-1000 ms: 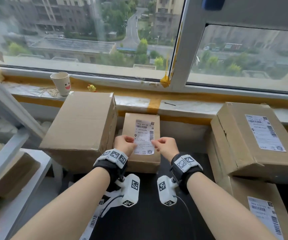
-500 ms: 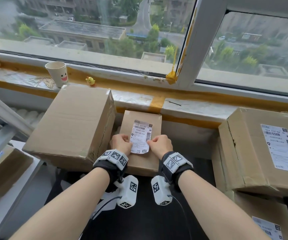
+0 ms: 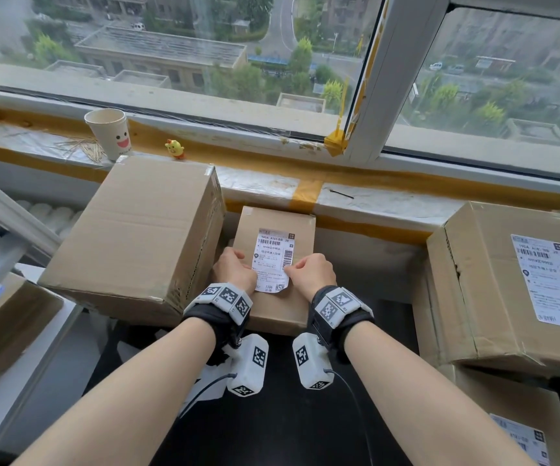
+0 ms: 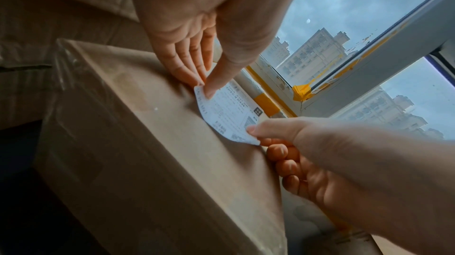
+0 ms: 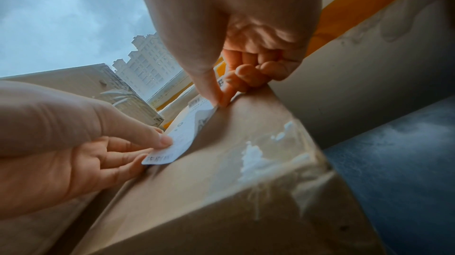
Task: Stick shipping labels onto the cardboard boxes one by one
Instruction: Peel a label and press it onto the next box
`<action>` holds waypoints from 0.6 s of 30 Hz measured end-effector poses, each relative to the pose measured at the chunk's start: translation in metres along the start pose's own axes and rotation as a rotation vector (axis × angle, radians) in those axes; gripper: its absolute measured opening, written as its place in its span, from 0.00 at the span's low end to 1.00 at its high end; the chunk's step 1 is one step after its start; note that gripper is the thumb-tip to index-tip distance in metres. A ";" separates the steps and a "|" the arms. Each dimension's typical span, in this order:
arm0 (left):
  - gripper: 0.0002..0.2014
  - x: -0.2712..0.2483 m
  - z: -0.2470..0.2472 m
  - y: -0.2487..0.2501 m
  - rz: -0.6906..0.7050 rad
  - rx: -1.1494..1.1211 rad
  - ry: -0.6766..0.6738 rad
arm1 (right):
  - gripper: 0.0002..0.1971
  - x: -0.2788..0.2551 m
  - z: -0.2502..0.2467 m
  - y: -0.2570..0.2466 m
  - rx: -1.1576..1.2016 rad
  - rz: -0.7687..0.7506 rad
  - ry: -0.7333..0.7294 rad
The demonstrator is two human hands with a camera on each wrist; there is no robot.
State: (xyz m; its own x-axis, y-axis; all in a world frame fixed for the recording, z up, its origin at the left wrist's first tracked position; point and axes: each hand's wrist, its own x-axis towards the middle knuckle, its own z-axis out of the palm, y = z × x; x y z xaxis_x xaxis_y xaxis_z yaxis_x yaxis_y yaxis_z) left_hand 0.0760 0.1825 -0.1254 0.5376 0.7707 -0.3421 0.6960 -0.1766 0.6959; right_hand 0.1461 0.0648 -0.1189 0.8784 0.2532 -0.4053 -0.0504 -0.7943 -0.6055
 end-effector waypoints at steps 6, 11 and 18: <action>0.13 0.000 0.000 -0.001 0.045 0.039 0.021 | 0.10 0.001 0.000 -0.002 -0.021 0.020 0.000; 0.19 0.000 -0.007 -0.005 0.067 0.071 -0.014 | 0.12 0.003 0.000 0.000 -0.037 0.008 0.019; 0.27 -0.008 -0.007 -0.013 0.193 0.140 0.014 | 0.33 -0.003 0.000 0.014 0.024 0.017 0.154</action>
State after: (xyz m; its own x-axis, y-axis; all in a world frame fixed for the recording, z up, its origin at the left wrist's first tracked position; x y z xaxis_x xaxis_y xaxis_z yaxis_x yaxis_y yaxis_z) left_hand 0.0597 0.1832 -0.1271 0.6609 0.7228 -0.2020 0.6410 -0.4036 0.6528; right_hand 0.1432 0.0532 -0.1260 0.9396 0.1506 -0.3074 -0.0758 -0.7841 -0.6160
